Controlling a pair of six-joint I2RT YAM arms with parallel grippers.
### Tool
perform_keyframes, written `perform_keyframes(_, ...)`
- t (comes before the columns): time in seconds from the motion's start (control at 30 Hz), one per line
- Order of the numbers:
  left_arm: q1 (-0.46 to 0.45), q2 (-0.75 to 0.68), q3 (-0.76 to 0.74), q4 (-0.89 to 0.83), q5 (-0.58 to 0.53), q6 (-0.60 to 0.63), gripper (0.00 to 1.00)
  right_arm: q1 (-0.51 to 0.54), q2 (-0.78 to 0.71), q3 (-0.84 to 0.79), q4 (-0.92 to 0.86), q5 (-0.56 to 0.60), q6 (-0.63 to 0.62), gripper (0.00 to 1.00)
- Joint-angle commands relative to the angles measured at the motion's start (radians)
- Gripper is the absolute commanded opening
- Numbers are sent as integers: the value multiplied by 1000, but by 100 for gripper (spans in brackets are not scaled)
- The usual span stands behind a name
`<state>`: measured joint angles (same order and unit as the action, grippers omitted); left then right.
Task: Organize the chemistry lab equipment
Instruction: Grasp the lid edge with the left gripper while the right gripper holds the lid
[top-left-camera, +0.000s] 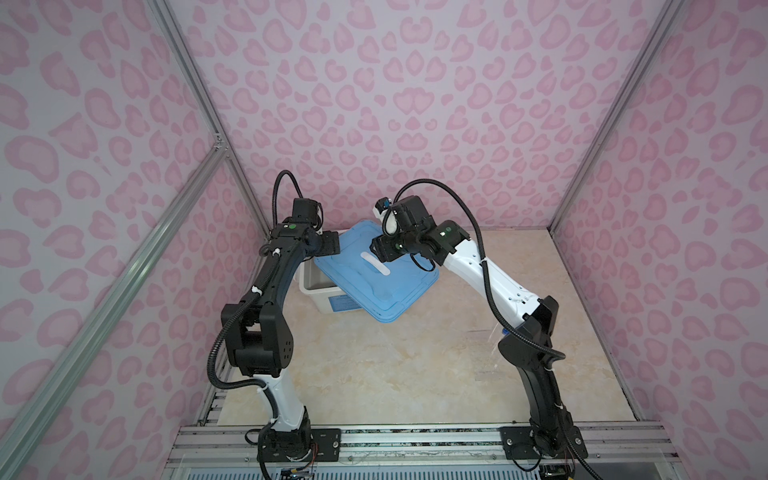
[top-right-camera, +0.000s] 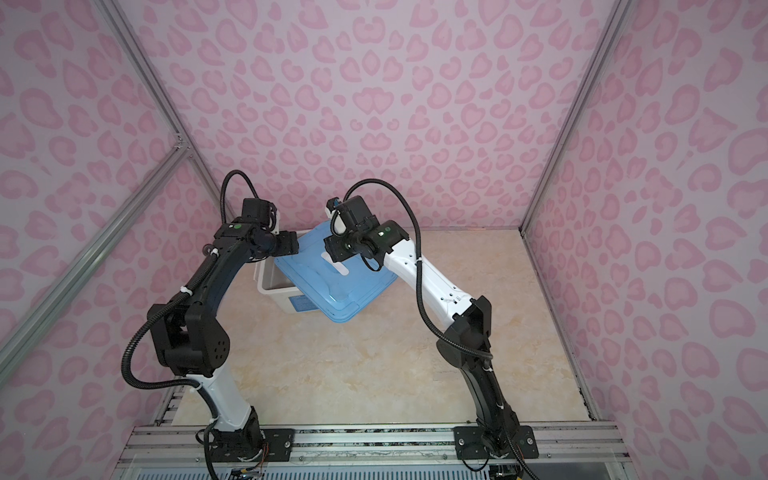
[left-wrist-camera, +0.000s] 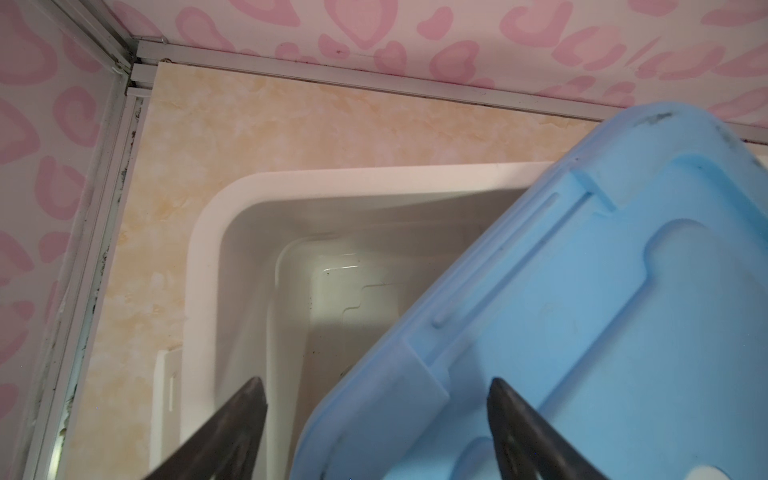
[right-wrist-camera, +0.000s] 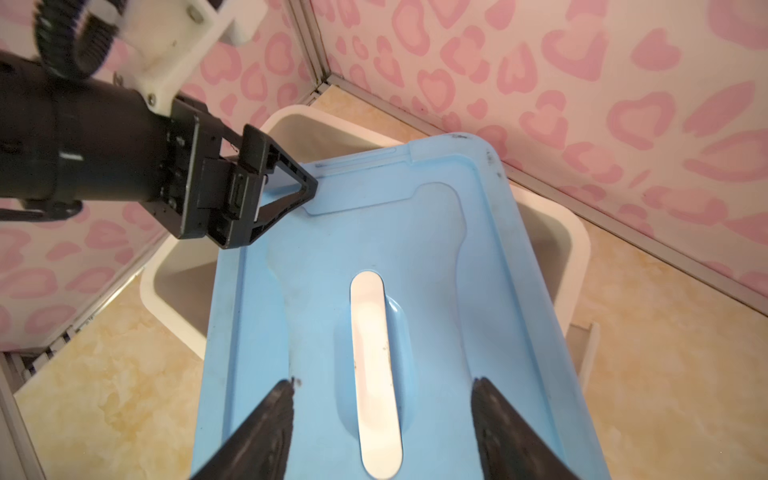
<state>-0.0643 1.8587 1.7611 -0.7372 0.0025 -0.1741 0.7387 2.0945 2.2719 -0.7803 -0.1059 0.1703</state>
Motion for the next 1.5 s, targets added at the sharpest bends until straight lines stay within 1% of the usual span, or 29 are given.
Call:
perform_keyframes(0.0,1,7,-2,5,43,-26,84,-14,-119,-182,61,55,105,93)
perform_keyframes(0.07,0,4,2,0,26,-29,84,-31,-218,-320,50,92,192,96)
perform_keyframes(0.13,1,1,3,-7,9,-33,83,-46,-332,-487,64,110,277,96)
perform_keyframes(0.27,0,-3,-4,-8,7,-39,83,-33,-506,-813,241,66,362,96)
perform_keyframes(0.4,0,-4,-4,-14,-6,-48,82,-25,-559,-959,306,8,418,97)
perform_keyframes(0.5,1,-7,-8,-14,-11,-67,79,-30,-567,-1042,439,-65,445,96)
perform_keyframes(0.57,1,-12,-12,-16,-7,-78,78,-31,-556,-1066,528,-98,460,94)
perform_keyframes(0.67,7,-22,-18,-18,-17,-99,77,-39,-535,-1062,592,-119,474,88)
perform_keyframes(0.77,32,-35,-38,5,38,-130,76,-59,-503,-1045,615,-140,495,82)
perform_keyframes(0.9,54,-42,-48,18,83,-155,77,-87,-468,-1051,668,-174,522,73)
perform_keyframes(1.0,68,-43,-56,33,130,-168,81,-86,-446,-1031,684,-188,514,70)
perform_keyframes(1.1,68,-52,-63,33,104,-165,82,-86,-421,-987,653,-167,487,65)
perform_keyframes(1.17,68,-66,-74,35,89,-165,82,-90,-408,-965,640,-152,474,63)
perform_keyframes(1.27,70,-82,-81,30,62,-164,82,-96,-379,-928,616,-128,455,58)
perform_keyframes(1.33,71,-90,-81,24,42,-164,82,-99,-358,-899,594,-116,440,57)
perform_keyframes(1.47,74,-109,-102,34,43,-162,82,-117,-347,-880,606,-121,438,54)
